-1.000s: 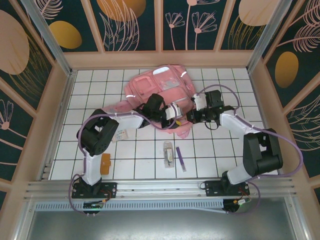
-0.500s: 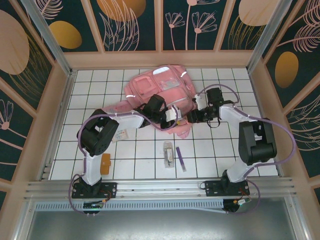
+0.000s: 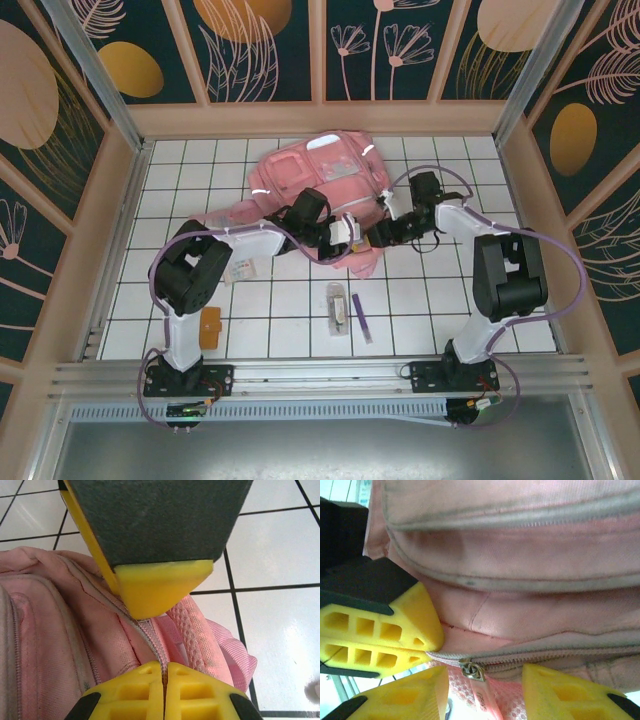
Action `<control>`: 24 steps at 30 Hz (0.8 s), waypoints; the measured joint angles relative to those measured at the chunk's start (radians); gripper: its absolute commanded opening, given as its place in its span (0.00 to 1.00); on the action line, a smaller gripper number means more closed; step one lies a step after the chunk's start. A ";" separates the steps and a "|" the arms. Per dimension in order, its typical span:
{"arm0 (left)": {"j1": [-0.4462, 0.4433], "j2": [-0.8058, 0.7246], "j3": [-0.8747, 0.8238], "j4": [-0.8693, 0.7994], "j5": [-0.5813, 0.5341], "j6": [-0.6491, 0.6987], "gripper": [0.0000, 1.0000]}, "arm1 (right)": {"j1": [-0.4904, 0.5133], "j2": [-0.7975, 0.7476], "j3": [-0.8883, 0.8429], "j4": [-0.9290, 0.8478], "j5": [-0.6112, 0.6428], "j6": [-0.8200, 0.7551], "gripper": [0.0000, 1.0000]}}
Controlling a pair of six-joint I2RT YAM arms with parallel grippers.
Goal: Pack the student bag
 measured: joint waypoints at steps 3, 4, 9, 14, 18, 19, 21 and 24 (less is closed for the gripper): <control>0.000 0.000 0.000 -0.016 0.008 0.013 0.00 | 0.014 0.000 -0.006 -0.011 0.001 -0.009 0.42; 0.001 0.000 0.000 -0.018 0.012 0.019 0.00 | 0.023 0.000 -0.006 -0.011 0.005 -0.015 0.41; 0.005 0.000 0.000 -0.044 0.026 0.042 0.00 | 0.064 0.003 -0.003 -0.012 0.056 -0.032 0.35; 0.011 -0.003 -0.003 -0.058 0.029 0.058 0.00 | 0.076 0.016 0.003 -0.018 0.080 -0.046 0.23; 0.023 -0.013 -0.013 -0.058 0.029 0.065 0.00 | 0.082 0.015 0.000 -0.024 0.080 -0.054 0.05; 0.027 -0.014 -0.016 -0.058 0.029 0.071 0.00 | 0.084 0.015 -0.002 -0.026 0.081 -0.056 0.00; 0.034 -0.014 -0.016 -0.062 0.031 0.085 0.00 | 0.085 0.011 -0.010 -0.027 0.085 -0.060 0.00; 0.035 -0.017 -0.016 -0.072 0.030 0.123 0.00 | 0.085 -0.001 -0.013 -0.026 0.096 -0.051 0.00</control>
